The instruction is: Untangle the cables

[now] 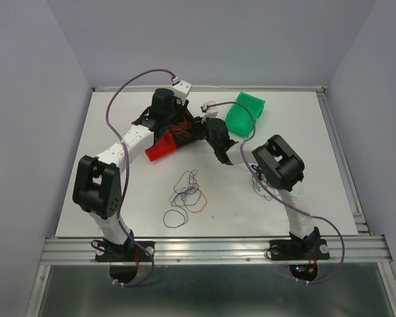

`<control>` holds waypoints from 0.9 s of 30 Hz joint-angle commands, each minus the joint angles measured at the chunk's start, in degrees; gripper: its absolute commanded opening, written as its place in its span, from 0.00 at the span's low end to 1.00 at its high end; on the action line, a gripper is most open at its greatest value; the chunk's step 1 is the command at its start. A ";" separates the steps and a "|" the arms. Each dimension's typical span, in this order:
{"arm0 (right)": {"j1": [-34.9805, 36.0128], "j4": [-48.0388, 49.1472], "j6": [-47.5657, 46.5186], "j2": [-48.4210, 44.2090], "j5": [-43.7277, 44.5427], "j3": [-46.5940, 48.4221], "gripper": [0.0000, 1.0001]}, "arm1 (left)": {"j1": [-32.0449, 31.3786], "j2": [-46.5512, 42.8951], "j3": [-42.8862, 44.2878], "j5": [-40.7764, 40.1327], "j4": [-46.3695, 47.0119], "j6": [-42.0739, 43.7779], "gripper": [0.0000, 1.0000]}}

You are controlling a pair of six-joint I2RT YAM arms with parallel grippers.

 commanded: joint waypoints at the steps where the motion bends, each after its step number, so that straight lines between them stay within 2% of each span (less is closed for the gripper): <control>1: 0.14 -1.63 -1.19 1.08 -0.41 4.41 0.33 | 0.08 -1.66 -0.51 -1.56 1.89 0.98 0.50; 3: 0.06 -2.33 -1.19 1.43 -0.06 5.03 0.30 | 0.17 -1.39 -0.43 -1.91 2.07 1.16 0.50; 7: 0.06 -2.34 -1.01 1.00 2.04 4.60 0.14 | 0.08 -0.95 -0.25 -2.27 2.07 1.33 0.49; 12: -0.03 -1.63 -0.31 -0.23 6.43 3.01 0.08 | 0.08 -0.86 -0.34 -2.44 2.24 1.42 0.49; 17: -0.03 0.12 0.13 -1.47 8.55 0.82 0.08 | 0.08 -0.69 -0.34 -2.35 2.24 1.51 0.49; 24: -0.03 1.27 1.45 -2.08 16.72 -0.07 0.08 | 0.08 -0.86 -0.51 -2.09 2.33 1.77 0.49; 25: -0.03 1.27 1.54 -1.91 17.25 0.02 0.10 | 0.08 -0.95 -0.51 -1.83 2.33 2.04 0.49; 27: -0.03 1.36 1.63 -1.91 17.08 -0.06 0.23 | -0.01 -1.12 -0.17 0.53 1.20 2.74 0.49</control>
